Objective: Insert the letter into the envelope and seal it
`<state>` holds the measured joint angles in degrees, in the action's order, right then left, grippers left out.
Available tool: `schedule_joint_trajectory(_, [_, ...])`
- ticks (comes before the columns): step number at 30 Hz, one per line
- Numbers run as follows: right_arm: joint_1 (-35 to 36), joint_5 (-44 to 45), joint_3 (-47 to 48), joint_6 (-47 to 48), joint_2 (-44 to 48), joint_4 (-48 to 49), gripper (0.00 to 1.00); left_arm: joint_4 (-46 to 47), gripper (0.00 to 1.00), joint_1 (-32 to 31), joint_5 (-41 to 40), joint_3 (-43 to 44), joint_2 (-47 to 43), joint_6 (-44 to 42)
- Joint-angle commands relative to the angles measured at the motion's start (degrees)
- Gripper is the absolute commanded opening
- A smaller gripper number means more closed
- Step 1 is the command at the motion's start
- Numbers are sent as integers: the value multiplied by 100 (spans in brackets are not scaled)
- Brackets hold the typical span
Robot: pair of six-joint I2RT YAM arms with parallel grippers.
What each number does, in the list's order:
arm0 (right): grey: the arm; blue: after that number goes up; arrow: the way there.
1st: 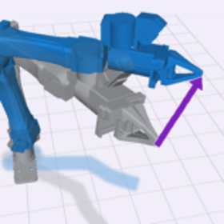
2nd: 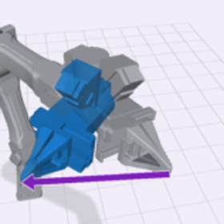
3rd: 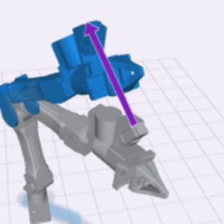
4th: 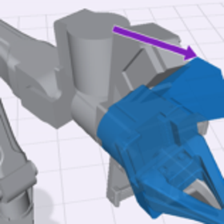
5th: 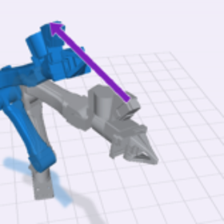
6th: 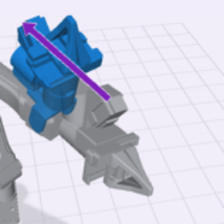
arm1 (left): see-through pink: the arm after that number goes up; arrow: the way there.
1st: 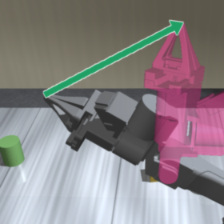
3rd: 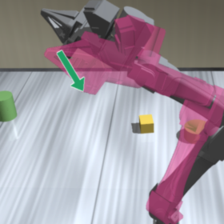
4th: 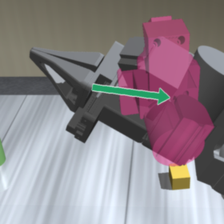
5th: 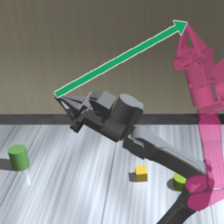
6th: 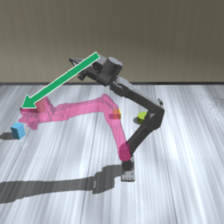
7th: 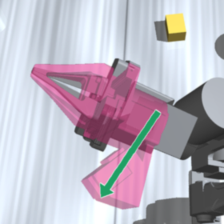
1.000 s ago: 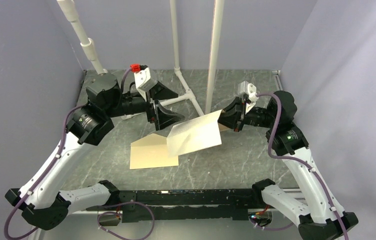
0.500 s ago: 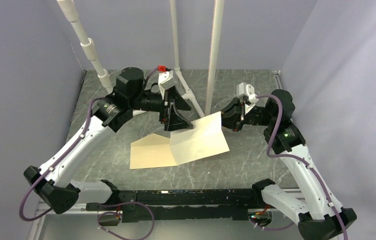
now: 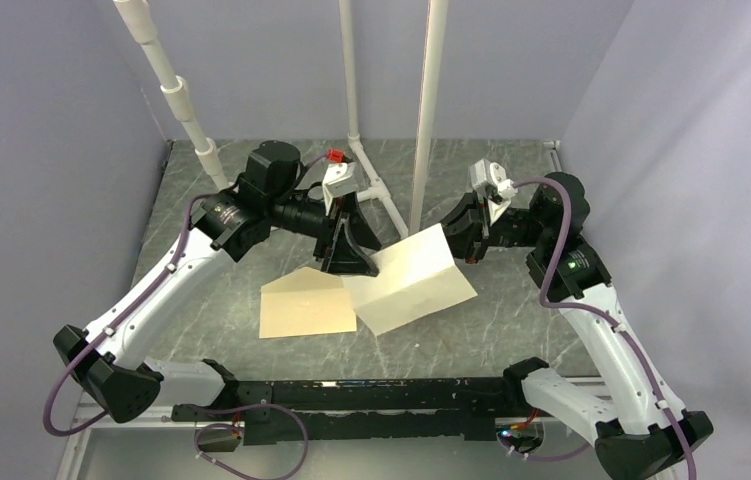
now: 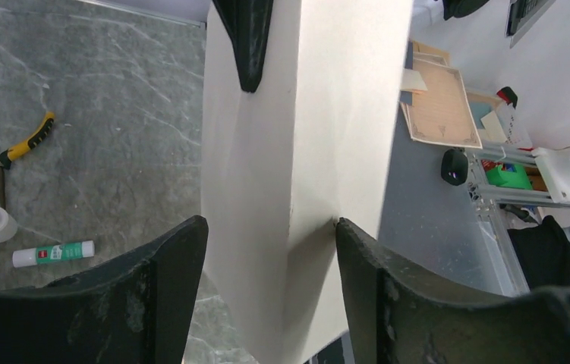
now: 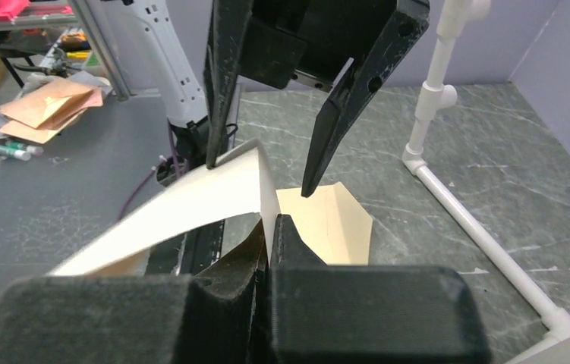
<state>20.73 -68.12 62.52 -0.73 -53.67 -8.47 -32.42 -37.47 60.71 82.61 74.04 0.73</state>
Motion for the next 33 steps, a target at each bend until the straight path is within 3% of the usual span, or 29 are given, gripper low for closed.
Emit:
schedule_joint_trajectory(1, [30,-292,291,-329,20,321,0,-302,65,-18,33,98,37,-361])
schedule_joint_trajectory(11, [43,-73,363,-298,4,-42,0,-577,43,-54,-289,287,247,-485])
schedule_joint_trajectory(22, [43,35,444,-68,-38,-464,0,-824,32,-45,-647,301,5,-644])
schedule_joint_trajectory(25, [45,48,457,-63,-45,-497,0,-867,24,-48,-673,298,-8,-674])
schedule_joint_trajectory(29, [45,-105,635,-152,-154,-697,0,-1134,4,-49,-612,387,35,-890])
schedule_joint_trajectory(33, [45,-48,778,-186,-207,-882,0,-1203,2,-42,-570,361,-71,-1077])
